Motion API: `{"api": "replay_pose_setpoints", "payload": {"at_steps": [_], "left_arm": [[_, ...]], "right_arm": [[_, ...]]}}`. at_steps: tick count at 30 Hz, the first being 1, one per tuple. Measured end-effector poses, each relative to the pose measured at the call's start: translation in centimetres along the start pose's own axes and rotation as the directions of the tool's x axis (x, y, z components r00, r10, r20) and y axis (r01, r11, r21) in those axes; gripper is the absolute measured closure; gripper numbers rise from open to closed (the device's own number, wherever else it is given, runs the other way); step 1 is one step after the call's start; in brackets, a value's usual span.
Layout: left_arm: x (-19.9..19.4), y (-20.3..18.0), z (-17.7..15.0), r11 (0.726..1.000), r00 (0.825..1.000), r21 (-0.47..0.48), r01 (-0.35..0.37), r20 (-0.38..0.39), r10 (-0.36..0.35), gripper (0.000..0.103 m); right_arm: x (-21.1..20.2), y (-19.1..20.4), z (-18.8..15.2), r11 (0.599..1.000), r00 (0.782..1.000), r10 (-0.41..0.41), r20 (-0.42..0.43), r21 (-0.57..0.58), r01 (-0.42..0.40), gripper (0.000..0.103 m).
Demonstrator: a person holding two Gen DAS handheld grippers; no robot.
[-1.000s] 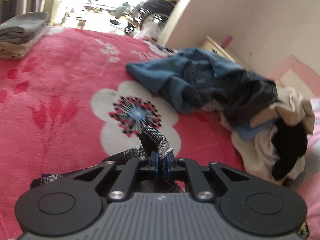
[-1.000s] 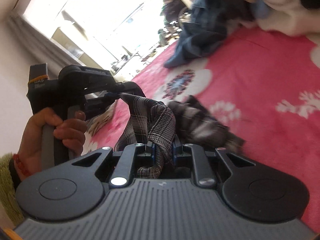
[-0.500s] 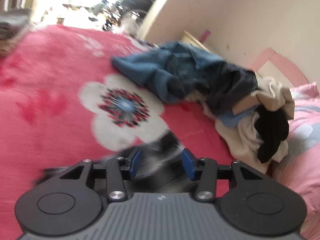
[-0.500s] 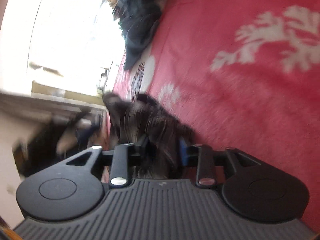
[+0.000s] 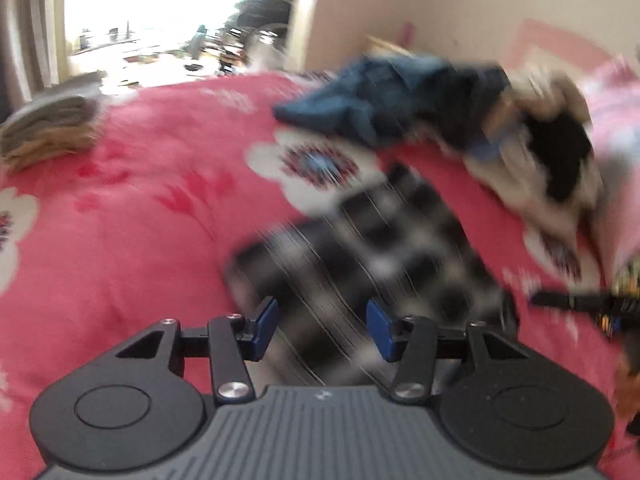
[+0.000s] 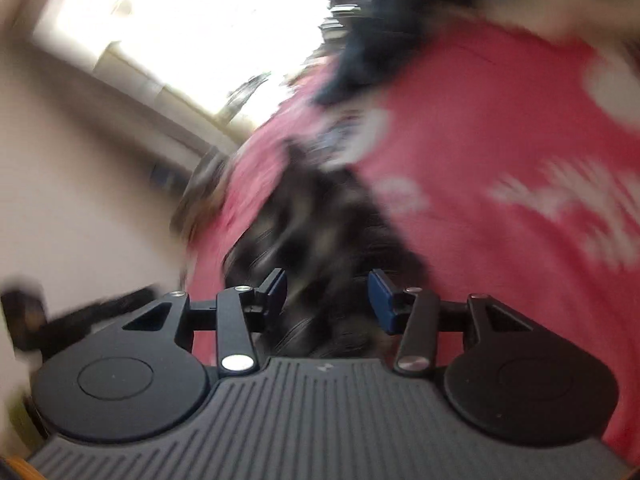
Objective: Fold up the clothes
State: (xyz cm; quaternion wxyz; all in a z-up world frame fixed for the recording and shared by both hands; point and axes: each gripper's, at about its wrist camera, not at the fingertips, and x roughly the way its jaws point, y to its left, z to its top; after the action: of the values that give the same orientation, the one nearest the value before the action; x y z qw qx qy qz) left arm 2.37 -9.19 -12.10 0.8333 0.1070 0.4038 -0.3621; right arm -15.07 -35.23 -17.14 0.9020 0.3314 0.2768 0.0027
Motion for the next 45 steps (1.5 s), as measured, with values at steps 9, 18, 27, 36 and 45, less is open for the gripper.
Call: {"api": "replay_pose_setpoints", "payload": {"at_steps": [9, 18, 27, 36, 45], "left_arm": [[4.3, -3.6, -4.9, 0.996, 0.998, 0.088, 0.001, -0.057, 0.004, 0.054], [3.4, -3.4, -6.1, 0.996, 0.999, 0.084, 0.023, 0.034, -0.026, 0.05], [3.7, -5.1, -8.6, 0.993, 0.996, 0.116, 0.014, 0.086, -0.024, 0.034], [4.1, -4.2, -9.4, 0.997, 0.988, 0.059, 0.049, 0.141, -0.057, 0.031], [5.0, -4.1, -9.8, 0.996, 0.979, 0.034, 0.078, 0.188, -0.083, 0.029]], "right_arm": [[4.3, 2.2, -2.8, 0.76, 0.943, -0.293, -0.156, -0.637, 0.131, 0.086], [-0.7, -0.5, 2.7, 0.898, 0.965, -0.259, -0.049, -0.381, 0.221, 0.083], [6.5, 4.5, 4.3, 0.852, 0.994, -0.073, -0.087, -0.524, 0.017, 0.082], [7.1, 1.7, 7.6, 0.908, 0.987, -0.16, 0.002, -0.392, 0.148, 0.077], [16.2, 0.3, 7.6, 0.899, 0.971, -0.221, -0.093, -0.405, 0.166, 0.069]]}}
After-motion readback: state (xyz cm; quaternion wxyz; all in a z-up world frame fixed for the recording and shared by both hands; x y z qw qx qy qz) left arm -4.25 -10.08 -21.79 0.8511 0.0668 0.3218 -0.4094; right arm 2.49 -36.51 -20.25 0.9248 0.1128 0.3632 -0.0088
